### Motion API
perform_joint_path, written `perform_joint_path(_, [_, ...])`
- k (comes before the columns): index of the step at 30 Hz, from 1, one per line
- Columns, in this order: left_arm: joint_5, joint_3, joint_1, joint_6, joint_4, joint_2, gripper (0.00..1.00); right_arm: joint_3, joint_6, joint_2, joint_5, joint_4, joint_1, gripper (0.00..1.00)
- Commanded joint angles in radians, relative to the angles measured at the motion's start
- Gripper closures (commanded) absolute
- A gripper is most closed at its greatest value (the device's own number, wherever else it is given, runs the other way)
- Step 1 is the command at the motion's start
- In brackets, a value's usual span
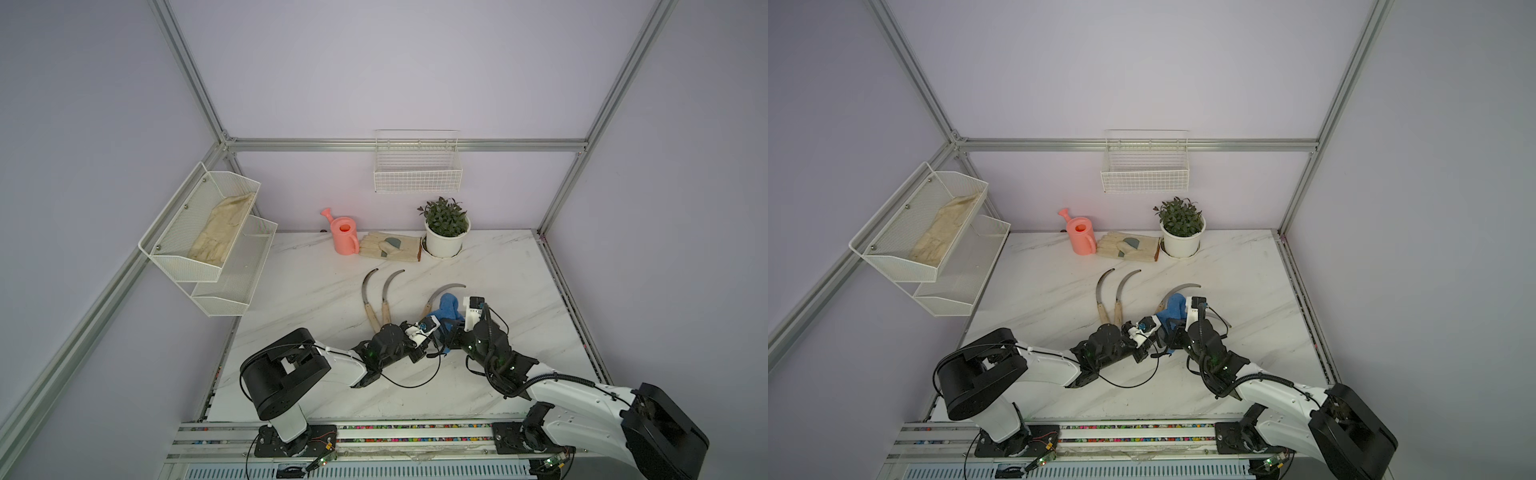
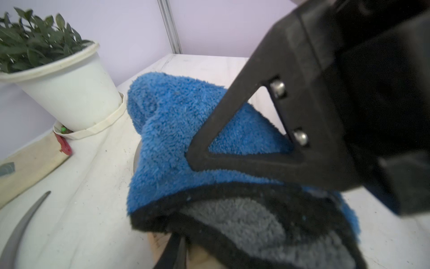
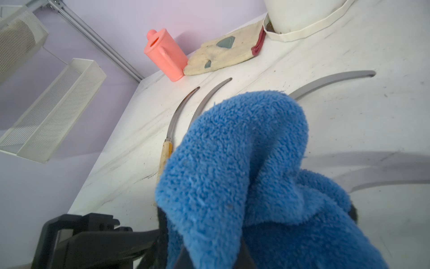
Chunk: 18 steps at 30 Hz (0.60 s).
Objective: Wipe small sickles with rags
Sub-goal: Wipe the small sickle.
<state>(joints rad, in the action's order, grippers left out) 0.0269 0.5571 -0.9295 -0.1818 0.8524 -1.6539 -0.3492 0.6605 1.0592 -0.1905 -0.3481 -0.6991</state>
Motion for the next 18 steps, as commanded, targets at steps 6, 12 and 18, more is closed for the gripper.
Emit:
perform_joint_path(6, [0.013,-0.125,-0.012,-0.228,0.133,0.109,1.0,0.089,0.094,-0.238,0.028,0.178,0.317,1.0])
perform_joint_path(12, [-0.027,-0.146,-0.039,-0.309,0.162,0.075,1.0,0.143,0.139,-0.249,0.134,0.172,0.5,1.0])
perform_joint_path(18, [-0.093,-0.163,-0.076,-0.369,0.227,0.038,1.0,0.18,0.19,-0.191,0.215,0.096,0.551,1.0])
